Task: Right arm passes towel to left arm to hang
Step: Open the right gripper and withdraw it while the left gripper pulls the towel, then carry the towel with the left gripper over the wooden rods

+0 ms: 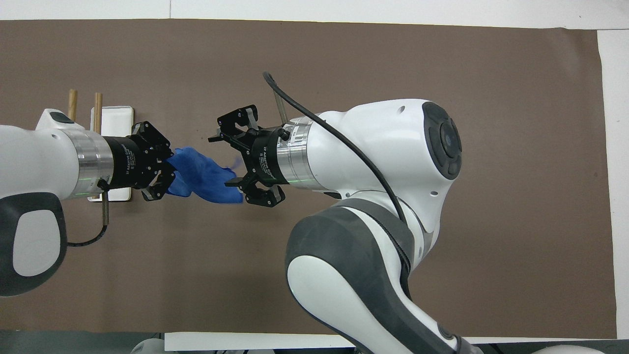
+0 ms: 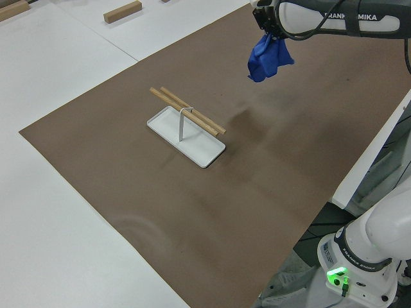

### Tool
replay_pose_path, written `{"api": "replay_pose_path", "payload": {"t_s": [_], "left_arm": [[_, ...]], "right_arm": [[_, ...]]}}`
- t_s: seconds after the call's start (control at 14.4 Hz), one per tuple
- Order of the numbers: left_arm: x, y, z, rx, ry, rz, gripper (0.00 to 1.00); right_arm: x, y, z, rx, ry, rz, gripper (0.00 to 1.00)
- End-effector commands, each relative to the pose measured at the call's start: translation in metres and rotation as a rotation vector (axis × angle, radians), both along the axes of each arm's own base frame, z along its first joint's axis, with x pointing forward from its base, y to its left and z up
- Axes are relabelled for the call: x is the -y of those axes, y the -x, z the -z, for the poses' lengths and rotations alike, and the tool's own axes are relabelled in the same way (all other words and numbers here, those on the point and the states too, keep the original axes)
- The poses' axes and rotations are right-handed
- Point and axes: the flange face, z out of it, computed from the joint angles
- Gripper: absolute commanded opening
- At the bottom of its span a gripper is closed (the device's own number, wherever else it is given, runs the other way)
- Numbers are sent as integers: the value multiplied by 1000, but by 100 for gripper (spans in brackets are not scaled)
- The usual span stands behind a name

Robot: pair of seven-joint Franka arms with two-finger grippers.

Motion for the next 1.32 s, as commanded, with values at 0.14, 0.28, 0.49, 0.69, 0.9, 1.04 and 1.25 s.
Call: {"api": "replay_pose_path", "payload": {"t_s": [0.14, 0.28, 0.49, 0.69, 0.9, 1.04, 1.25], "left_arm": [[-79, -26, 3, 138, -44, 107, 0], [-108, -33, 6, 193, -86, 218, 0], [-139, -38, 6, 296, -158, 447, 0], [-162, -45, 10, 338, -196, 499, 0], [-170, -61, 16, 412, -220, 431, 0], [-180, -66, 17, 446, -212, 374, 0], [-189, -72, 22, 465, -222, 333, 0]], "right_arm": [[60, -10, 26, 268, 412, -338, 100], [109, -25, 33, 305, 560, -559, 100], [200, -53, 27, 385, 632, -800, 100], [298, -63, 22, 333, 636, -906, 100], [397, -61, -8, 353, 636, -956, 100], [439, -58, -35, 356, 666, -967, 100], [456, -55, -49, 319, 754, -1021, 100]]}}
